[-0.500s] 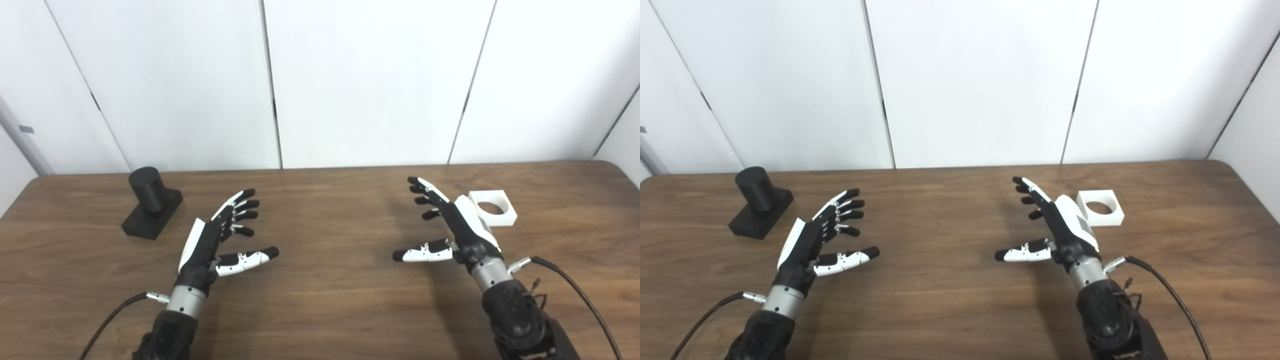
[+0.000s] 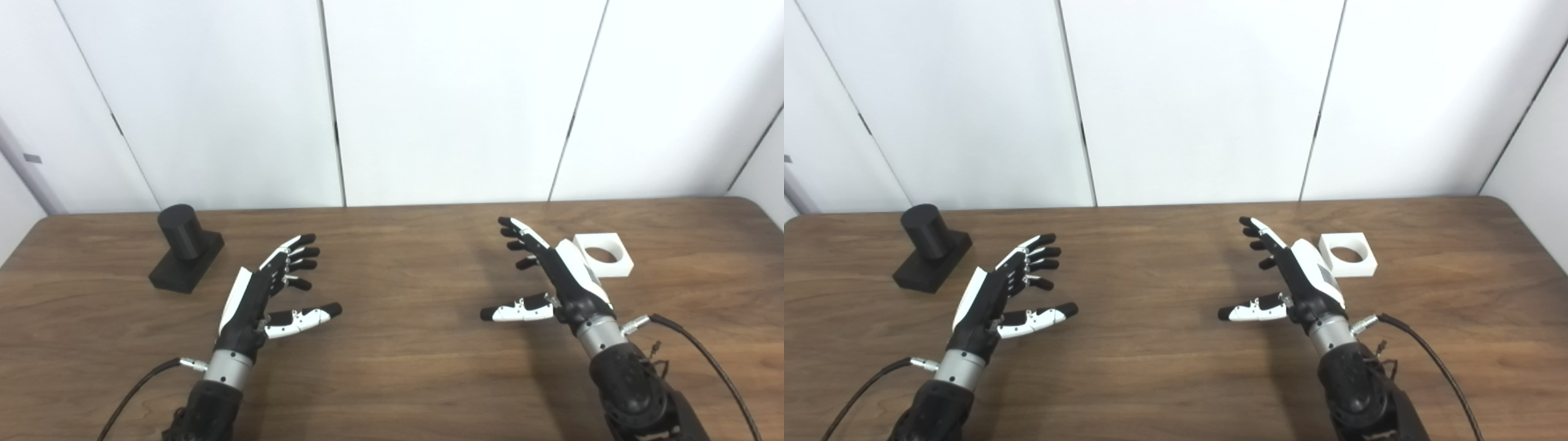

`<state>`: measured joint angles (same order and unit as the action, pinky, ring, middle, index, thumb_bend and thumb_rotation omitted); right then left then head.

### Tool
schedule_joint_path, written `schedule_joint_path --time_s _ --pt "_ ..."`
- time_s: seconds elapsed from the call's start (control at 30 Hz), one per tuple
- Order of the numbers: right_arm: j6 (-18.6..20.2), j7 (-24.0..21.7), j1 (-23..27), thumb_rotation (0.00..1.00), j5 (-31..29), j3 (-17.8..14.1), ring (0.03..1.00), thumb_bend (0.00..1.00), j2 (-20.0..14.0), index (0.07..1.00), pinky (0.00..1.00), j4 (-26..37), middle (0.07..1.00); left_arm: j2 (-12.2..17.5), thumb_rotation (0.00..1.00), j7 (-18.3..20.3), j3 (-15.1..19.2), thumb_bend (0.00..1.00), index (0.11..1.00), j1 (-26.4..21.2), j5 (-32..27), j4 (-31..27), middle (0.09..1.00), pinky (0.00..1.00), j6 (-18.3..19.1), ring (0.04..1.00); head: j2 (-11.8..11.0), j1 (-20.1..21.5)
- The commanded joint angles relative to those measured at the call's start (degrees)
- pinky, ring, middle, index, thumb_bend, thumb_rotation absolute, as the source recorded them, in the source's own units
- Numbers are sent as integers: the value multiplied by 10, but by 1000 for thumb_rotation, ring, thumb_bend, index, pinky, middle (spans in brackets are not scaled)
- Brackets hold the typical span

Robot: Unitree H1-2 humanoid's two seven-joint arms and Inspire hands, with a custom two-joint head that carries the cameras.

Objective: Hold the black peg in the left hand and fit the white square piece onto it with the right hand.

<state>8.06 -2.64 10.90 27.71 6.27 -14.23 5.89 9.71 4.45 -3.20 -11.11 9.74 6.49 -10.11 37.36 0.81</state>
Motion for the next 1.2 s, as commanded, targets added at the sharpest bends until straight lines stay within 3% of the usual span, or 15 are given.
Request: schedule_joint_path --time_s 0.0,0.03,0.07,0.2,0.33,0.4,0.6,0.77,1.17 --pt "-30 10 14 152 -4 -6 825 828 -8 907 689 16 876 0 93 -6 -1 791 856 -19 -2 -1 812 627 -27 776 -1 -20" --pt "-35 11 12 142 -9 -8 826 825 -11 905 690 13 876 -4 96 -4 -3 794 856 -20 -4 1 819 632 -27 784 -6 -53" --pt "-39 11 12 125 -13 -10 828 819 -13 904 694 11 878 -7 99 -3 -4 795 858 -20 -6 3 824 629 -27 789 -6 -53" --pt "-73 14 11 82 -26 -18 826 811 -25 901 704 -9 875 -19 108 -9 -14 792 857 -23 4 20 824 635 -35 788 -25 -119" --pt "-89 14 11 34 -35 -26 812 824 -35 896 719 -27 860 -36 117 -18 -29 781 860 -26 29 36 825 671 -29 797 -59 -182" --pt "-99 16 11 10 -39 -30 814 830 -38 894 730 -38 859 -41 120 -27 -35 780 854 -29 41 52 821 668 -41 796 -73 -193" --pt "-70 4 7 0 -50 -37 834 837 -37 898 744 -28 866 -52 155 -42 -53 793 839 -38 69 91 819 635 -54 792 -107 -216" --pt "-59 1 6 0 -53 -39 824 849 -35 887 740 -18 859 -56 183 -56 -58 802 825 -46 81 115 808 632 -73 780 -115 -225" --pt "-51 -7 3 0 -61 -38 811 851 -34 865 715 3 848 -59 205 -65 -60 791 785 -50 88 123 802 620 -74 760 -118 -233"
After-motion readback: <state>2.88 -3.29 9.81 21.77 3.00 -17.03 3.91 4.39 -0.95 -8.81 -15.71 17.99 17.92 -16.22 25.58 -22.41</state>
